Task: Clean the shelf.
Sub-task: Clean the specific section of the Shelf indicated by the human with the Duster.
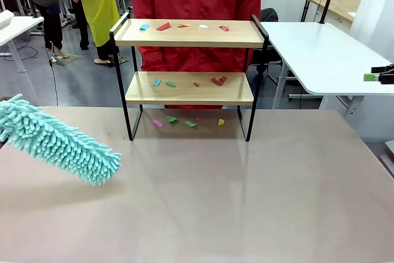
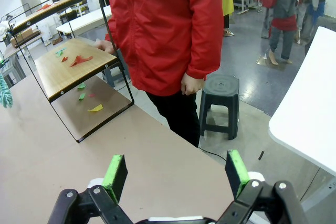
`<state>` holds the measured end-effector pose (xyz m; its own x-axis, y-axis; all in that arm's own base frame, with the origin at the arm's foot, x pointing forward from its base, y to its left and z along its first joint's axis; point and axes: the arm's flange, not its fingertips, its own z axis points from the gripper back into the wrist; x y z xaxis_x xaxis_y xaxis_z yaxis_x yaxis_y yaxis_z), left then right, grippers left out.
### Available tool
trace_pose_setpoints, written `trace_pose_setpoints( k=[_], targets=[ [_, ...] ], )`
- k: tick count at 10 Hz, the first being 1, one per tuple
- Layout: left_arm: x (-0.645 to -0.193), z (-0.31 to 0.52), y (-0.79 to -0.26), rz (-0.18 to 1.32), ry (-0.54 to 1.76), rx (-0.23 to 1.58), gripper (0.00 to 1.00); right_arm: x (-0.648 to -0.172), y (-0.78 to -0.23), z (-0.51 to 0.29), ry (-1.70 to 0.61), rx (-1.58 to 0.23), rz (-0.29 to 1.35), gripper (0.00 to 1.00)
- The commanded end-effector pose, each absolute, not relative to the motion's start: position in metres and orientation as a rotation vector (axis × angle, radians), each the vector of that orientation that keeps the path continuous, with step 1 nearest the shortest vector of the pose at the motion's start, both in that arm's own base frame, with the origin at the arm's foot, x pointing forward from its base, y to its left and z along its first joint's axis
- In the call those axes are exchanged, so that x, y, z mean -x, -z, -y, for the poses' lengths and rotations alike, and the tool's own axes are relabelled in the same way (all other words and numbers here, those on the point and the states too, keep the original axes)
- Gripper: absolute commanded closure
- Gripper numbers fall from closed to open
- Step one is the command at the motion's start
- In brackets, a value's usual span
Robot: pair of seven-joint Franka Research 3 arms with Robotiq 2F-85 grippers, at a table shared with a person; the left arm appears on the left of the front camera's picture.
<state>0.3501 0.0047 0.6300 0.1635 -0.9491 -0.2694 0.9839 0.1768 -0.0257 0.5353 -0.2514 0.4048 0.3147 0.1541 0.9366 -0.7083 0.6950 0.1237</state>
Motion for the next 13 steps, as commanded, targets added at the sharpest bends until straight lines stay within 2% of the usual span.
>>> trace_pose_setpoints(
  k=[1, 13],
  targets=[
    [-0.3492, -0.0065, -0.6334, -0.24, 1.383, -0.17, 0.87, -0.5344, -0.4062, 0.25, -0.616, -0.586, 1.115, 0.0],
    [-0.3492, -0.0065, -0.6334, -0.24, 1.383, -0.17, 0.87, -0.5344, -0.4062, 0.25, -0.616, -0.586, 1.115, 0.0]
  ],
)
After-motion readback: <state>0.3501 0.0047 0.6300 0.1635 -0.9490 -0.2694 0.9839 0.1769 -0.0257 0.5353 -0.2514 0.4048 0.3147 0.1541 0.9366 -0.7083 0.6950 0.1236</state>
